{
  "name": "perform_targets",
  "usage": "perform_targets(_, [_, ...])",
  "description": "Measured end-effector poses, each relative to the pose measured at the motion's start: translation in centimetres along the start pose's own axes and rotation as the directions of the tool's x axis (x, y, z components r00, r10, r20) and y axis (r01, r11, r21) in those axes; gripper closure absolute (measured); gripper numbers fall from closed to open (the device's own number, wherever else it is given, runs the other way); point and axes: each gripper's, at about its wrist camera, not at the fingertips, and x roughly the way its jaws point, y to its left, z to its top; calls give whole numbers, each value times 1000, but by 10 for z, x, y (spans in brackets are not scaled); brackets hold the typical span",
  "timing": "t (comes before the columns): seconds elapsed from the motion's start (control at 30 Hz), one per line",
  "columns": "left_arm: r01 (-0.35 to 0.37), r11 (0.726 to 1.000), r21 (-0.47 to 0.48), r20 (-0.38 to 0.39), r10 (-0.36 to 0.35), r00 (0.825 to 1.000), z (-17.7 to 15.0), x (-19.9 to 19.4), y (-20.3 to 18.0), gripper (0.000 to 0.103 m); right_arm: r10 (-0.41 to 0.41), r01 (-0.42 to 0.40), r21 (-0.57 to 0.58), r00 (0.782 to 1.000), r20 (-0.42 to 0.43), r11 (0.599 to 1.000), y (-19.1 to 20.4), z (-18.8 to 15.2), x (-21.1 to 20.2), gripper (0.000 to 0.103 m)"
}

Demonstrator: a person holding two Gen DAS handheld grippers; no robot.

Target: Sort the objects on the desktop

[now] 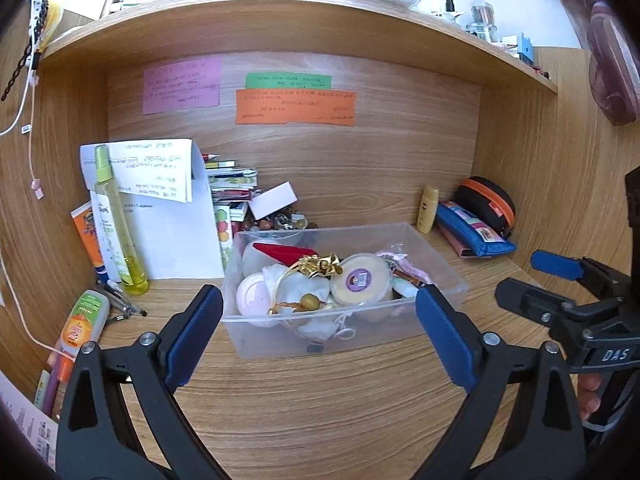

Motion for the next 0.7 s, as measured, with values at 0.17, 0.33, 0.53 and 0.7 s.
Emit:
perform_targets(0.17, [-1, 1000, 13, 10, 1, 1000, 0, 0, -4, 5, 0, 0, 3, 1000, -11, 1000, -2, -1, 4, 1])
perform_targets(0.33, [6, 1000, 18, 35, -7, 999, 2, -5, -6, 5, 9, -9, 2, 1000, -16, 1000, -3, 0, 7, 1])
perform_targets(0.53, [-7, 1000, 7, 32, 7, 999, 5, -4, -5, 5, 12, -12, -10, 1000, -23, 1000, 1, 1, 11, 1])
perform_targets(0.7, [-22, 1000, -11, -3, 22, 1000, 3, 4, 1, 5, 14, -15, -13, 999, -30, 1000, 1, 1, 14, 1])
